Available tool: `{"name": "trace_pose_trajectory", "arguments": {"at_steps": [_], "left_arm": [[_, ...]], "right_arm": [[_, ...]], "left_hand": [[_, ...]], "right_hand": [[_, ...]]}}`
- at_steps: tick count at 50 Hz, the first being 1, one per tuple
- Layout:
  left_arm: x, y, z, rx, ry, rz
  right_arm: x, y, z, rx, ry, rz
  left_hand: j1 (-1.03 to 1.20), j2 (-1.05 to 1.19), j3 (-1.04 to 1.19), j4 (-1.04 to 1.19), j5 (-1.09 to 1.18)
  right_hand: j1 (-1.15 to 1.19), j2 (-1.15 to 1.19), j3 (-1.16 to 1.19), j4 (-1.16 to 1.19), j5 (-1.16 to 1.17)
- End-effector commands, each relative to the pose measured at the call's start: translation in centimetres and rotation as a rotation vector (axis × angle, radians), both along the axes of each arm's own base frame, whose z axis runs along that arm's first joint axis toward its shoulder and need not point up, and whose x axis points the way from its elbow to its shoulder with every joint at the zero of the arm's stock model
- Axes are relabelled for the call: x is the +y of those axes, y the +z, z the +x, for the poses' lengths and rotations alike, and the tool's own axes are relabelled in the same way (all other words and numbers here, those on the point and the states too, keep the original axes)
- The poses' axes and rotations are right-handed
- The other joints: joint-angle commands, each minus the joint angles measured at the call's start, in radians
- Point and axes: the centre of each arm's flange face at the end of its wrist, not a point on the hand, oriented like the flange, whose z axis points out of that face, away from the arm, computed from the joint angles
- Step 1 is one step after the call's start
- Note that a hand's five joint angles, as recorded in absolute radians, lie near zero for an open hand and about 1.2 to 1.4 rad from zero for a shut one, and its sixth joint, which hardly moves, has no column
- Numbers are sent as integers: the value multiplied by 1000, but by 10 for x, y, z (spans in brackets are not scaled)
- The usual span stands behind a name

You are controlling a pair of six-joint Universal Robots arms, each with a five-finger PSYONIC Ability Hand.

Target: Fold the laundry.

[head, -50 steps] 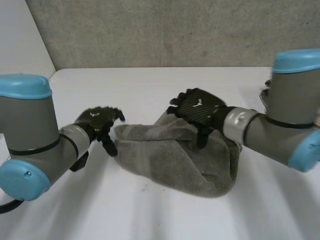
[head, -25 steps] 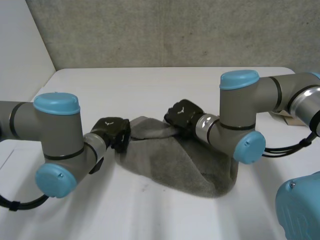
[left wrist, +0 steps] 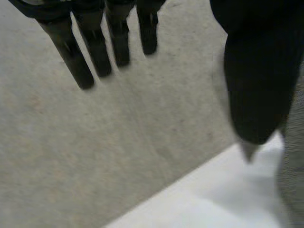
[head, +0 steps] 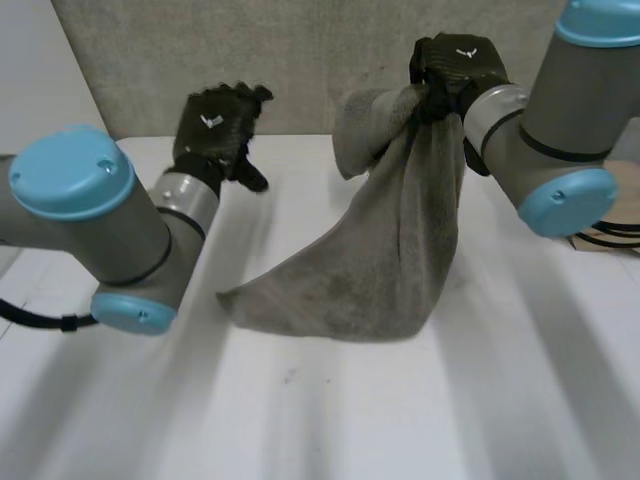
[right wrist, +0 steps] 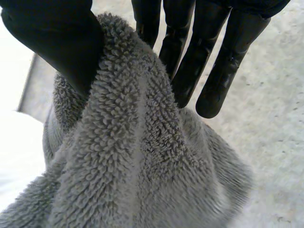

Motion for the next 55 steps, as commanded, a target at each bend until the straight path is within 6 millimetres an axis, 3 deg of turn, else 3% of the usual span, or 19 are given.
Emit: {"name": "trace_pose_trajectory", "arguments": {"at_steps": [1,5,10,23,32,35,36,38,40,43,44,45,48,52,55], "left_arm": [[30,-57,-7,-17,-86,367],[33,-80,-8,-10,-113,509],[27,-93,-10,0,-110,539],[-3,-103,-6,108,-70,554],[9,-116,-18,105,-198,617],[8,-115,-18,113,-204,614],[7,-114,-18,117,-203,610],[4,-112,-17,122,-199,600],[-3,-106,-14,136,-178,569],[-13,-100,-4,141,-129,541],[-22,-93,8,150,-80,519],[-26,-87,14,153,-58,502],[-32,-51,35,162,-9,415],[-22,-11,47,150,-6,312],[-6,9,48,138,-21,263]], "right_arm": [[36,3,-6,40,109,-10],[49,14,-8,26,129,-36],[60,28,-15,19,128,-55],[130,83,-25,-42,240,-164],[150,95,-24,-63,271,-193],[153,96,-24,-66,275,-194],[153,96,-24,-66,274,-194],[150,95,-25,-64,263,-192],[146,93,-27,-64,247,-184],[144,90,-28,-59,242,-177],[143,90,-28,-59,239,-177],[133,88,-34,-54,210,-172],[112,82,-49,-43,139,-156],[65,46,-67,-79,16,-47],[45,15,-74,-116,-24,53]], "left_hand": [[3,-49,-61,-52,-44],[-5,-58,-70,-61,-52],[-2,-55,-67,-58,-50],[-2,-55,-67,-58,-50],[18,-34,-47,-38,-29],[205,153,140,149,158],[508,456,444,452,461],[900,847,835,844,853],[1135,1083,1070,1079,1088],[1136,1084,1072,1080,1089],[1136,1084,1072,1080,1089],[1136,1084,1072,1080,1089],[1136,1084,1072,1080,1089],[1136,1084,1072,1080,1089],[1136,1084,1072,1080,1089]], "right_hand": [[419,225,215,207,243],[419,225,215,207,243],[419,225,215,207,243],[419,225,215,207,243],[419,225,215,207,243],[419,225,215,207,243],[419,225,215,207,243],[419,225,215,207,243],[419,225,215,207,243],[419,225,215,207,243],[419,225,215,207,243],[419,225,215,207,243],[419,225,215,207,243],[419,225,215,207,243],[419,225,215,207,243]]}}
